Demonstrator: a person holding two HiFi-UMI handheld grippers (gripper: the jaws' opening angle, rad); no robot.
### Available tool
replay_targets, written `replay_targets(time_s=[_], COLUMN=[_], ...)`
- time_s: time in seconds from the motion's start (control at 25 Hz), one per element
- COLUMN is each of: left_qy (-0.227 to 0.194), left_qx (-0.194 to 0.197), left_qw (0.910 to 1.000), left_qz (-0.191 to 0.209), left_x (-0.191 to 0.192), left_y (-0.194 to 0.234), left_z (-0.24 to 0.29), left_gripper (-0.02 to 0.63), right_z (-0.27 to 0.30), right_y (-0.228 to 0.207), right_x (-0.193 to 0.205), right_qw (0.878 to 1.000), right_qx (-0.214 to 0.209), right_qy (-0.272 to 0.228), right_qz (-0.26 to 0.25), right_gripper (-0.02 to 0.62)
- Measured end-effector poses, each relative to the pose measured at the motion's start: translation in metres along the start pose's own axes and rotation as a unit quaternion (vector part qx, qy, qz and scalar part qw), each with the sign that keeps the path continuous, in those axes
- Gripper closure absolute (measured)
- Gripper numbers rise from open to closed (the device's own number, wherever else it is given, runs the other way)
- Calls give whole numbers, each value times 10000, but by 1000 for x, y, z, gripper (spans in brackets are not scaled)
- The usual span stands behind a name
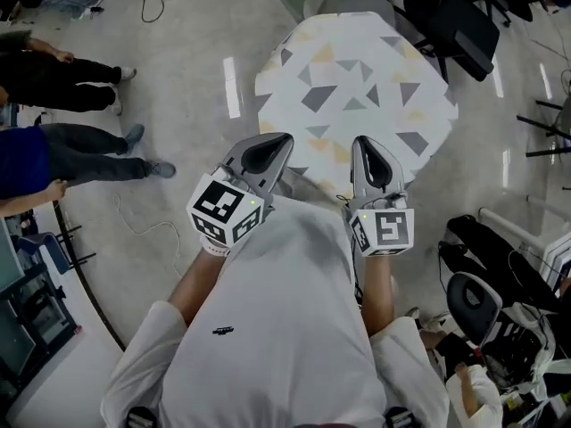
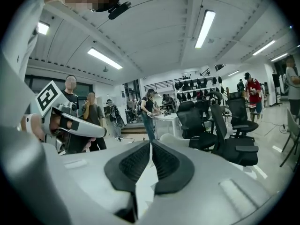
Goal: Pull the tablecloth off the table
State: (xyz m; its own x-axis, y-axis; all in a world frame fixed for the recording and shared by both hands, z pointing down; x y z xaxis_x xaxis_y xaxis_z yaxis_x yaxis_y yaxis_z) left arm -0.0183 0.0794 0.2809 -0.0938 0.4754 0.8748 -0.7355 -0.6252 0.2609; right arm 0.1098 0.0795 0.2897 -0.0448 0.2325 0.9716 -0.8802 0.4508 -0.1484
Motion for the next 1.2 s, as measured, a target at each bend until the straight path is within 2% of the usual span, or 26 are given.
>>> replay_targets(time_s=[0.12,0.24,0.32,0.48,0.68,1.0,1.2], left_qy=[90,183,271,444,429,542,646], left_qx=[88,233,381,633,677,619,664], left_qw=[9999,9995,9988,9970,9968,9965,9954], left_qz=[-9,-72,-119,-60,-49,-125,-264], left_x=[-6,-10,-9,-8,-21,-19,-11], left_y=[10,20,25,35,60,101,125], left_z=[14,27,35,44,55,96,133], left_gripper=[598,598,598,599,598,598,599], right_z=[17,33,43,58,89,156,209], right_y=[-12,-18,-17,-15,-21,-77,-113], right_x=[-6,-5,-1,1,9,16,31], right_qw=[10000,9999,9996,9987,9964,9924,9867], right_qx=[85,27,-83,-49,-119,-173,-512], right_qy=[11,141,278,479,803,1006,1192], right_qz=[23,73,-17,-171,-262,-681,-978], right_gripper=[580,551,530,528,506,451,397])
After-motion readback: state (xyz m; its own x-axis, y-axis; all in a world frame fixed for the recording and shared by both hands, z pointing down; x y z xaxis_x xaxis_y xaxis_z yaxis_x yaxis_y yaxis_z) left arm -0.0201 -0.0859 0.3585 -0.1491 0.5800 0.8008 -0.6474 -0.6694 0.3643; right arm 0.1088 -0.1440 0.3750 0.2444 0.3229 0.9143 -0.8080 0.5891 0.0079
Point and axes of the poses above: the fingertips, and each gripper's own axes: z forward along the fingers, y to its left, x out of its underside, the point moved 1 cm from there along -z, backward along the fingers, and after that the axes turned 2 degrees about -x, right-handed, at the moved point
